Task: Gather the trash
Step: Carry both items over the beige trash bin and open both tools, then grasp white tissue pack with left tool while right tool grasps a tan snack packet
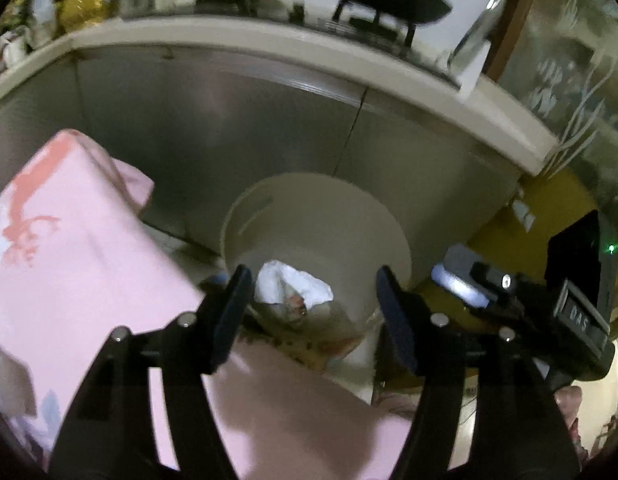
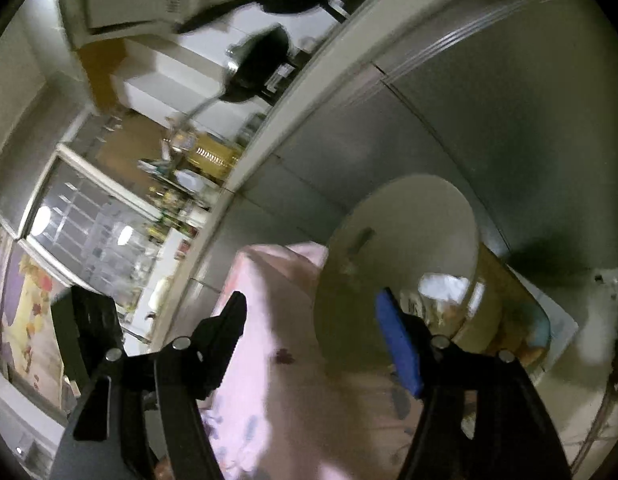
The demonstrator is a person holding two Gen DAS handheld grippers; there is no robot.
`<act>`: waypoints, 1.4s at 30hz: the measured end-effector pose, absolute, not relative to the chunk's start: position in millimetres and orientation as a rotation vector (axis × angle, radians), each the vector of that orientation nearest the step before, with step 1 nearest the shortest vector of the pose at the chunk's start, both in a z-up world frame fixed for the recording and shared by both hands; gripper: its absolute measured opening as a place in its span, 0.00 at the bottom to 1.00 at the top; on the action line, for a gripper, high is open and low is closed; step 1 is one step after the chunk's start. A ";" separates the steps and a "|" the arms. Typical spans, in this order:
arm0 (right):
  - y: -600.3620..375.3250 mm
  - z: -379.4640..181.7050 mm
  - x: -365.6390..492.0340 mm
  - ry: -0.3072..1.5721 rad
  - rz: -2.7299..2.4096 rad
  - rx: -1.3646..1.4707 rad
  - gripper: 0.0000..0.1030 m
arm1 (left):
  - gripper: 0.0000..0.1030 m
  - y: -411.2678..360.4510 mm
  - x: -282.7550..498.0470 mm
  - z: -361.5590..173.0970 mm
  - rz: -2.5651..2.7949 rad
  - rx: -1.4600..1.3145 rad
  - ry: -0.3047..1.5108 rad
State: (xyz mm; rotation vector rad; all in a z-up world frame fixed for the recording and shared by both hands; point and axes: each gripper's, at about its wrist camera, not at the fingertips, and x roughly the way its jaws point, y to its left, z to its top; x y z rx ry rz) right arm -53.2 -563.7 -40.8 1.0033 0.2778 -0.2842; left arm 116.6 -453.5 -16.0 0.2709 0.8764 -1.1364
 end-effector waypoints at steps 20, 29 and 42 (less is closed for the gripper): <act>-386.2 -4.8 32.9 0.485 0.071 0.790 0.61 | 0.60 -65.0 43.6 -8.7 -0.656 0.179 0.779; -264.3 13.3 82.5 0.654 0.279 0.579 0.55 | 0.60 72.0 80.4 -5.5 -0.410 -0.101 0.764; -63.7 30.6 155.1 0.719 0.417 -0.200 0.55 | 0.60 143.0 99.9 -24.8 -0.369 -0.272 0.726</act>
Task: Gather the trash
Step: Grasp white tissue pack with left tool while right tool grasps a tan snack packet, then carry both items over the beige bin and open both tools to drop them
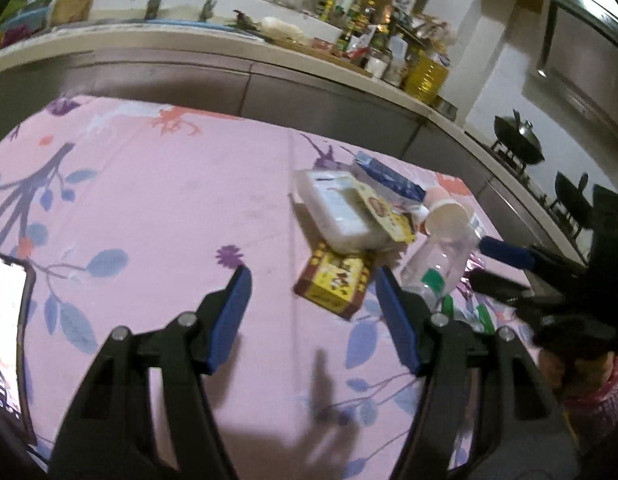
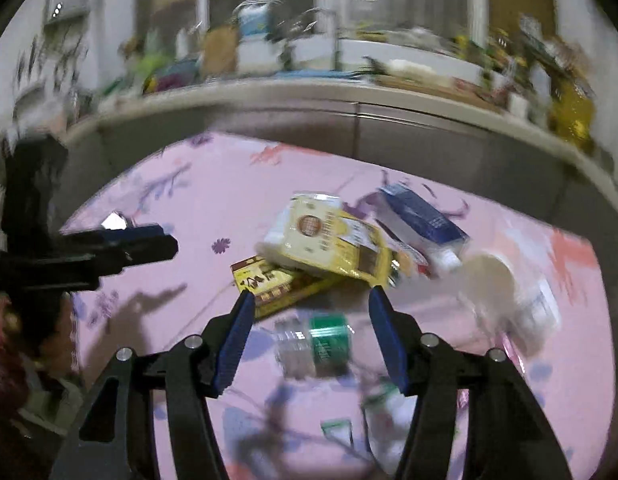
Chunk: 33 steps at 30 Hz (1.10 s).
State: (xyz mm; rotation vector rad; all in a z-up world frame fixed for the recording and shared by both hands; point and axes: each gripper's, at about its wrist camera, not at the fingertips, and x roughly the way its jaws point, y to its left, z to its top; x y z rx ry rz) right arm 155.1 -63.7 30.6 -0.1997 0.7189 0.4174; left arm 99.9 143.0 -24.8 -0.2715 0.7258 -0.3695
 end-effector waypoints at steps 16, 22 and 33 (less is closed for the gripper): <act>-70.1 7.1 211.5 0.653 0.314 -0.261 0.00 | 0.74 133.5 146.5 -16.9 -0.431 -0.275 0.756; -116.7 40.6 206.2 0.554 0.242 -0.065 0.00 | 0.83 81.1 200.5 -8.6 -0.391 -0.173 0.833; -188.7 76.2 182.4 0.473 0.262 0.247 0.00 | 0.62 32.9 237.7 -35.4 -0.300 -0.016 0.962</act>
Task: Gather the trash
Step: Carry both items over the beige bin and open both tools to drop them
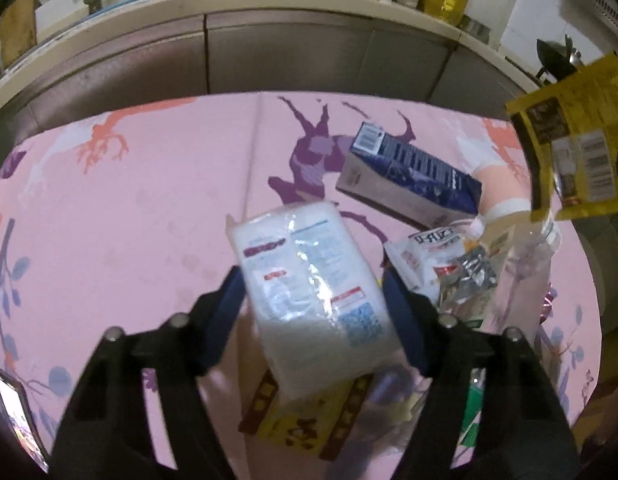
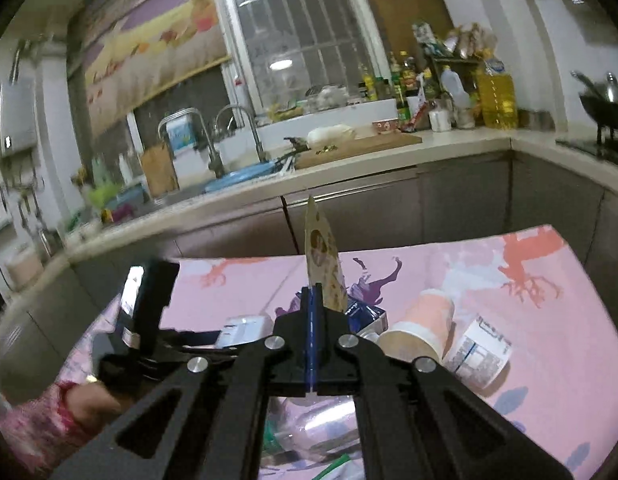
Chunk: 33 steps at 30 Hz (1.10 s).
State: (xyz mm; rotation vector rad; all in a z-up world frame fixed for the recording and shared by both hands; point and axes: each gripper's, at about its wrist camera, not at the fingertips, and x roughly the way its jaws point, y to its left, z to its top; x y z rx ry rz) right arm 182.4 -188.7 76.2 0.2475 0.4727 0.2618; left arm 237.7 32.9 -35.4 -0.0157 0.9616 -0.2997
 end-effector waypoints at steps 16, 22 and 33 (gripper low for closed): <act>-257.6 72.1 120.5 0.424 0.232 0.499 0.00 | 0.57 39.3 197.2 32.5 -0.488 -0.153 0.844; -294.4 55.6 90.0 0.419 0.149 0.558 0.00 | 0.57 -32.6 174.1 49.1 -0.663 -0.081 0.839; -392.5 31.3 18.4 0.356 -0.052 0.638 0.00 | 0.57 -233.1 147.3 38.1 -0.956 0.088 0.896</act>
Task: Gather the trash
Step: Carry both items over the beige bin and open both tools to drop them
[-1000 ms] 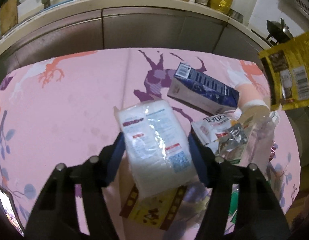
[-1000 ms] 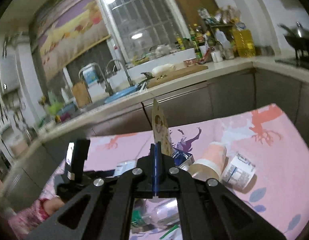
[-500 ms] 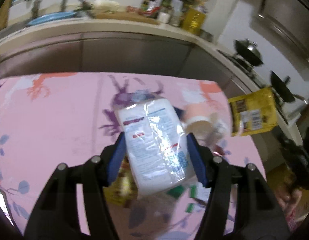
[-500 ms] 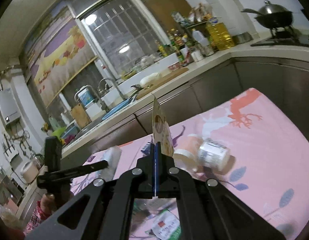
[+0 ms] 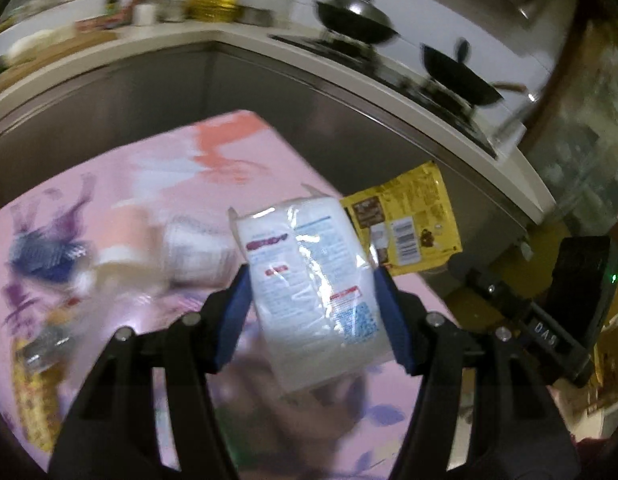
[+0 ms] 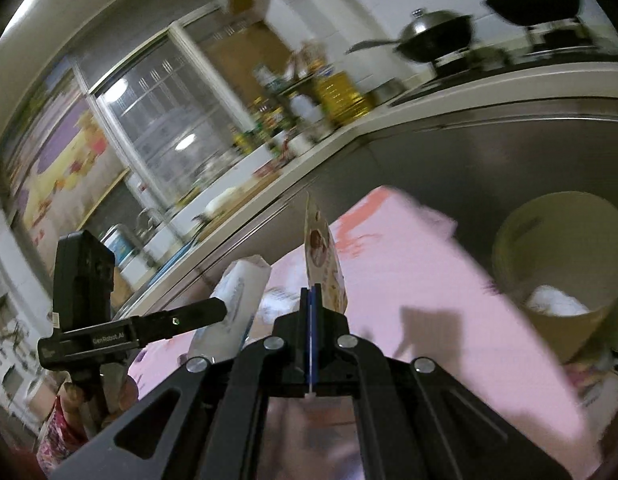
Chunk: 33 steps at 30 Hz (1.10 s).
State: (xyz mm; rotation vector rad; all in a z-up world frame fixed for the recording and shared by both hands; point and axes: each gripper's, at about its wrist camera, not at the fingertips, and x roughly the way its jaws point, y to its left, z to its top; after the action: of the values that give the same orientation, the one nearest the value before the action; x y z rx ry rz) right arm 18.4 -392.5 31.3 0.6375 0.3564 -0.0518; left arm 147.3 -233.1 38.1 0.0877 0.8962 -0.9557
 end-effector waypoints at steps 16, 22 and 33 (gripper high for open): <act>-546.4 -26.3 -42.6 0.328 -0.336 0.765 0.00 | 0.58 -478.0 132.1 -2.9 -1.152 0.267 0.941; -563.4 -48.8 -37.8 0.360 -0.328 0.810 0.00 | 0.63 -512.4 136.2 -32.6 -1.140 0.335 0.967; -566.7 -60.8 -32.6 0.392 -0.321 0.854 0.34 | 0.77 -516.3 138.1 -42.6 -1.087 0.348 0.980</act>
State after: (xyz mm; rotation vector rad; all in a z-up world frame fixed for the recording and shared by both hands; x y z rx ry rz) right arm -32.6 -566.7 -60.8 0.8543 0.3922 -0.3207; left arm 138.1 -516.3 -42.6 0.3482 0.9804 -1.0873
